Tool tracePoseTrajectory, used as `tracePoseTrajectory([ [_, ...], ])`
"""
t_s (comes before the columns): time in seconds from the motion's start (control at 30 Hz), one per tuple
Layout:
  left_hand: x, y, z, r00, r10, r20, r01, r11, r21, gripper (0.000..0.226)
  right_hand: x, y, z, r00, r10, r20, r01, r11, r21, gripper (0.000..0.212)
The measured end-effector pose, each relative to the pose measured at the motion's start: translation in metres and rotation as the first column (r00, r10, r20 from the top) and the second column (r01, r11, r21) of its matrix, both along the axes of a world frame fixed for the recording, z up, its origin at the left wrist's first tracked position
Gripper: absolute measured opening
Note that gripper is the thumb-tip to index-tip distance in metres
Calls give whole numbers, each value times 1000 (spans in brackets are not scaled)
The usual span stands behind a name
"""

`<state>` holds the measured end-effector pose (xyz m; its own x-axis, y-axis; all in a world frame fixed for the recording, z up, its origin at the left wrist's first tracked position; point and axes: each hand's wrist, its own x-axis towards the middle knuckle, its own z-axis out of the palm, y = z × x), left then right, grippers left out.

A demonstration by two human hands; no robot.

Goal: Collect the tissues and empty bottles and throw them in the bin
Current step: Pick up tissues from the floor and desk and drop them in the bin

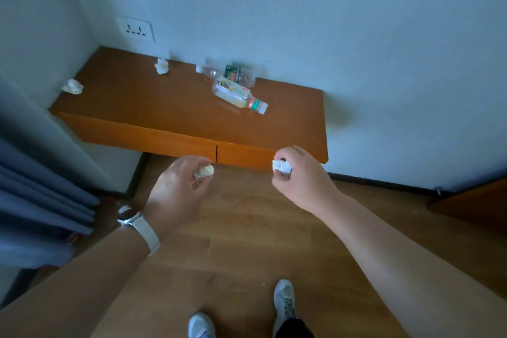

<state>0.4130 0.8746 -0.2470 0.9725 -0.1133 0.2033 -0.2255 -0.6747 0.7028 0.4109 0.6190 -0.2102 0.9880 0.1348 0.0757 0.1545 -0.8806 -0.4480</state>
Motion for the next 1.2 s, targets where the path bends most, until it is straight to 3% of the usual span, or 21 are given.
tracePoseTrajectory([
  [0.37, -16, -120, 77, 949, -285, 133, 278, 958, 69, 27, -91, -127, 59, 958, -281, 53, 278, 959, 63, 24],
  [0.67, -58, -306, 103, 890, -427, 161, 423, 904, 58, 21, -169, -285, 93, 879, -460, 125, 445, 885, 135, 11],
  [1.0, -101, -500, 128, 771, -606, 197, 601, 794, 94, 17, -263, -449, 106, 742, -652, 156, 633, 758, 156, 19],
  [1.2, -115, -585, 130, 644, -739, 198, 722, 673, 160, 16, -305, -511, 104, 629, -758, 174, 749, 650, 124, 19],
])
